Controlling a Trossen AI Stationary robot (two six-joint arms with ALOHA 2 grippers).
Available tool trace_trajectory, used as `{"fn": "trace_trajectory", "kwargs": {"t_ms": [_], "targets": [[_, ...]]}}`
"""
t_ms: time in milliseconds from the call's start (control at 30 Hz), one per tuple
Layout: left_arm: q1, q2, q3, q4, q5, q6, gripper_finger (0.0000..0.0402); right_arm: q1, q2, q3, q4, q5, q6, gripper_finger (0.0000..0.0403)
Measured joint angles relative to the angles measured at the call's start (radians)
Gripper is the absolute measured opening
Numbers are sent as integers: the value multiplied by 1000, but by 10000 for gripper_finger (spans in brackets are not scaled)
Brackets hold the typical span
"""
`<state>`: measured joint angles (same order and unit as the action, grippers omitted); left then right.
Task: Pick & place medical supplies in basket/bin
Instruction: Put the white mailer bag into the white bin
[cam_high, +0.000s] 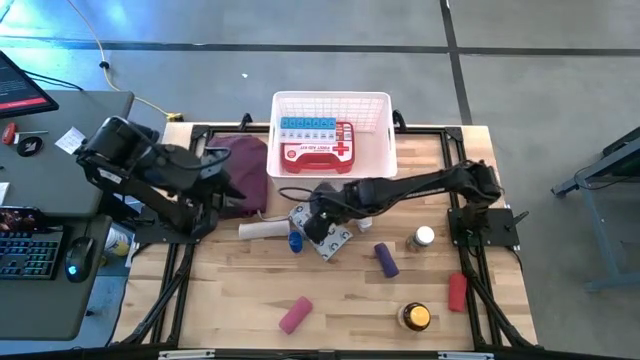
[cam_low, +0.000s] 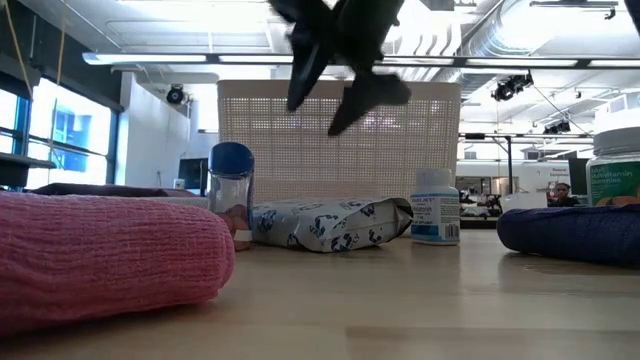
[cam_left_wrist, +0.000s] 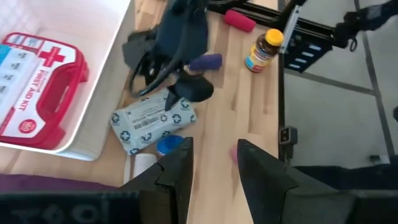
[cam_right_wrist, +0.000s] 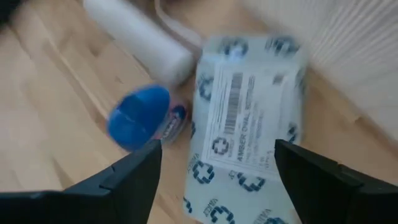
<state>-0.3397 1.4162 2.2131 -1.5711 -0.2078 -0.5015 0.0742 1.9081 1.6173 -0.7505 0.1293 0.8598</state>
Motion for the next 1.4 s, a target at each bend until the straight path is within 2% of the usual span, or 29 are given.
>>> {"fn": "trace_trajectory", "kwargs": {"t_ms": [167, 333, 600, 1000, 1400], "targets": [[-58, 0, 0, 0, -36, -23, 161, 11, 52, 1, -2, -89, 32, 299], [-113, 0, 0, 0, -99, -71, 161, 36, 117, -1, -71, -28, 0, 299], [-152, 1, 0, 0, -135, -103, 161, 15, 135, 1, -66, 65, 37, 299], [-152, 1, 0, 0, -169, -131, 161, -44, 197, 3, -24, 7, 39, 298], [-152, 1, 0, 0, -170, -133, 161, -48, 205, 3, 57, 40, -9, 298]]}}
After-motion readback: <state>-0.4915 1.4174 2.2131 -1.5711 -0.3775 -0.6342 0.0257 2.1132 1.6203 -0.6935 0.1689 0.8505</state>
